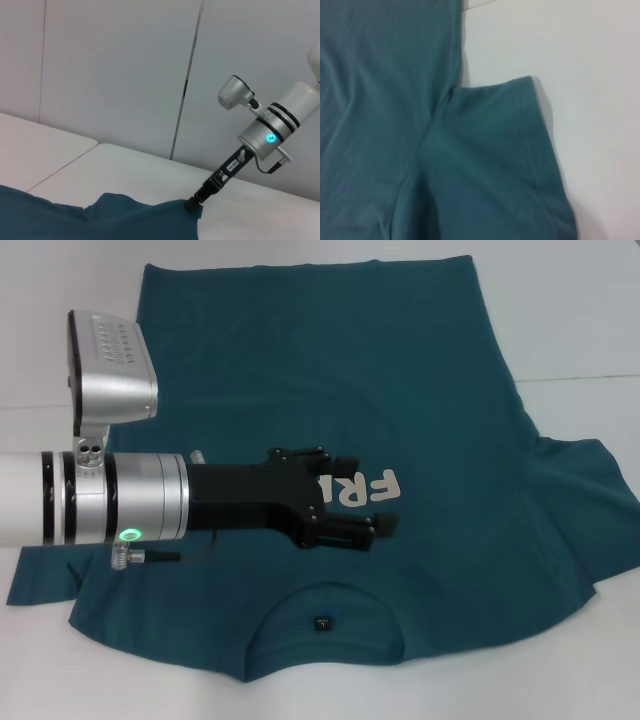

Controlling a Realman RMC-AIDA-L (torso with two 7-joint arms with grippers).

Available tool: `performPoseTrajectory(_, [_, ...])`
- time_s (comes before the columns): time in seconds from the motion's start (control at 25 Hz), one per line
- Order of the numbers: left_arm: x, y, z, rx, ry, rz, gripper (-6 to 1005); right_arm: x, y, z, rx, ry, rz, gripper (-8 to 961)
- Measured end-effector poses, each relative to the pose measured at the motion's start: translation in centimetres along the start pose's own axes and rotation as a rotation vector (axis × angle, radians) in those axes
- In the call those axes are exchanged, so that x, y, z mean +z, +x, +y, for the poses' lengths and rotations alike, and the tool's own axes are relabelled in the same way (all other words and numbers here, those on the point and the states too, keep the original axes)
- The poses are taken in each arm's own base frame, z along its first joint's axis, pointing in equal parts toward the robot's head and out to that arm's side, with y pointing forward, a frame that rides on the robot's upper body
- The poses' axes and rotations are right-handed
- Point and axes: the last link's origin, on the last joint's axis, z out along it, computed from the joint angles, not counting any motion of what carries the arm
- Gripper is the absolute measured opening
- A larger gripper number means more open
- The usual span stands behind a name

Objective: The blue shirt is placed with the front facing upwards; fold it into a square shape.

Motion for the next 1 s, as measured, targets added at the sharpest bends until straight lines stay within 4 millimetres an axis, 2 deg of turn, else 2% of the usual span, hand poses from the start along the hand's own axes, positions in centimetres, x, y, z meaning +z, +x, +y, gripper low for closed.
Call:
performPoseTrajectory(0.28, [0.0, 0.0, -0.1, 0.0, 0.005, 0.001, 904, -0.3, -0.9, 0.7, -0.011, -0.025, -0.039, 39])
performPoseTrajectory(0.56, [0.0, 0.1, -0.2, 0.002, 0.012, 0.001, 902, -0.7, -2.5, 3.1, -0.071, -0.082, -0.081, 39])
performPoseTrajectory(1.0, [0.1, 0.2, -0.2, 0.005, 0.011, 0.003, 899, 0.3, -4.8, 7.1, -0.17, -0.132, -0.087, 40])
